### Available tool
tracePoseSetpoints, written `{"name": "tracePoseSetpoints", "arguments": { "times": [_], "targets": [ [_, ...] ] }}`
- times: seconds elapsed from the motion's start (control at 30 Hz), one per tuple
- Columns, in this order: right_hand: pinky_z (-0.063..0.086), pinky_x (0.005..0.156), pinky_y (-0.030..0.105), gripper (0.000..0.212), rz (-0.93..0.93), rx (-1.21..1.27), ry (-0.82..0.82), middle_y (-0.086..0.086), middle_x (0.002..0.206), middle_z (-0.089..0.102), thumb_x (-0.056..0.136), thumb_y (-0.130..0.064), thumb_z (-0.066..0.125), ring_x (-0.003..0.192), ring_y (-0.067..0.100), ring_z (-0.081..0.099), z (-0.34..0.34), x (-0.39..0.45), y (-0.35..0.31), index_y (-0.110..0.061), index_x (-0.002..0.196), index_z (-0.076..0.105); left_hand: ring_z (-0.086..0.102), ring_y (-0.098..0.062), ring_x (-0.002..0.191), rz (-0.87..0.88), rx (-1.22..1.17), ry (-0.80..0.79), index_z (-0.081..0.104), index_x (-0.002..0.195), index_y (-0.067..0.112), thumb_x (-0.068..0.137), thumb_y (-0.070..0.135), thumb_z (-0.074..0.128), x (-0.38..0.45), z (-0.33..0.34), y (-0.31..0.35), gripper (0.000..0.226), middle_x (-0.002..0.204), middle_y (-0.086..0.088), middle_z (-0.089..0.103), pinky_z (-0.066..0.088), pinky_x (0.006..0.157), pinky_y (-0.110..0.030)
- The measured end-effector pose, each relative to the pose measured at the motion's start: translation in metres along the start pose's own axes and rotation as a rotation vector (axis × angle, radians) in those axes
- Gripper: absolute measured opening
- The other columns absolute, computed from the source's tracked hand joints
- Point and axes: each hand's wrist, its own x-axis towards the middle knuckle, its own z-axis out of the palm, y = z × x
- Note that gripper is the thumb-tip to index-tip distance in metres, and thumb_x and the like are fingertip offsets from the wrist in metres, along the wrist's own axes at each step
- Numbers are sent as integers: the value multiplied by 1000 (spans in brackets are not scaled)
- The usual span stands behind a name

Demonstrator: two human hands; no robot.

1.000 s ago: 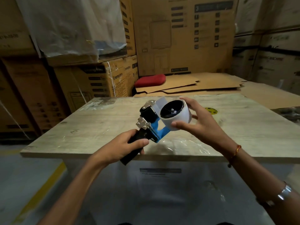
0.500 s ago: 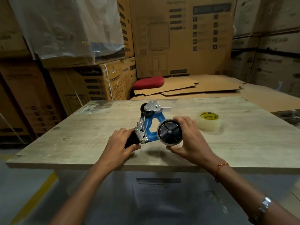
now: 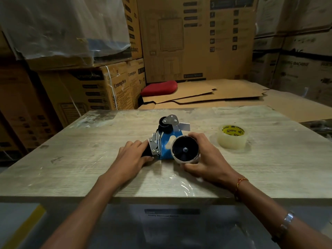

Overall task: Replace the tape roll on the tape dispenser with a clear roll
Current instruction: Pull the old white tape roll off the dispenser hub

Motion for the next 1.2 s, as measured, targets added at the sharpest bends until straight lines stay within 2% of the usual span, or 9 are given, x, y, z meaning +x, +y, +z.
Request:
{"name": "tracePoseSetpoints", "arguments": {
  "times": [0.17, 0.37, 0.57, 0.7, 0.8, 0.9, 1.0, 1.1, 1.2],
  "targets": [
    [53, 92, 31, 82, 116, 26, -18, -9, 124, 55, 66, -61, 79, 110, 8, 54, -2, 10, -1, -29, 133, 45, 45, -19, 106, 33, 7, -282, 45, 139, 24, 100, 37, 53, 32, -17, -6, 42, 120, -2, 56, 40, 91, -38],
    [44, 89, 29, 77, 205, -88, -148, -10, 116, 52, 75, -62, 75, 114, 11, 42, -5, 20, -6, -23, 136, 49, 43, -24, 116, 75, -52, -366, 43, 145, 28, 102, 29, 51, 55, -28, -9, 44, 123, -5, 55, 28, 90, -33],
    [54, 95, 35, 73, 246, 37, -209, -1, 132, 62, 78, -53, 78, 114, 14, 58, -5, 18, -7, -19, 137, 51, 35, -22, 131, -11, 125, -102, 47, 144, 28, 96, 28, 61, 51, -19, -1, 50, 142, 2, 49, 31, 108, -39],
    [50, 85, 21, 68, 298, 158, -240, -15, 121, 53, 85, -43, 76, 108, 9, 56, -10, 14, -5, -22, 142, 46, 50, -15, 96, -12, -84, 470, 65, 105, 19, 95, 22, 61, 8, -9, 37, 11, 99, 5, 57, 43, 85, -32],
    [54, 79, 16, 25, 390, 468, -188, -19, 112, 66, 95, -44, 63, 102, 2, 65, -10, 10, -5, -33, 117, 62, 61, -13, 94, -4, -466, 285, 66, 109, 18, 95, 23, 63, -11, 8, 60, 15, 100, 4, 64, 51, 81, -26],
    [55, 97, 47, 29, 416, 534, -79, -2, 111, 74, 99, -45, 56, 109, 18, 68, -4, 6, 1, -24, 113, 70, 61, -8, 115, -195, -915, -31, 59, 133, 24, 92, 44, 64, -11, 21, 70, 46, 122, 5, 65, 50, 99, -27],
    [57, 92, 47, 23, 354, 432, -113, -3, 108, 73, 95, -44, 63, 102, 17, 69, 1, 1, 0, -28, 111, 68, 65, -12, 112, -368, -1069, 46, 70, 118, 25, 96, 44, 58, -7, 24, 71, 32, 113, 6, 73, 51, 100, -37],
    [58, 90, 32, 32, 285, 393, -222, -11, 113, 72, 91, -46, 68, 101, 5, 68, 0, 3, -6, -32, 119, 65, 68, -16, 102, -417, -1016, 147, 77, 96, 24, 98, 21, 55, -3, 19, 71, 23, 98, 3, 77, 52, 93, -39],
    [58, 89, 34, 25, 318, 457, -244, -8, 106, 77, 89, -48, 69, 99, 8, 71, 5, 6, -11, -34, 110, 70, 68, -28, 99, -446, -935, 158, 76, 87, 16, 90, 23, 52, 4, 17, 76, 26, 93, -7, 76, 53, 89, -49]
  ]
}}
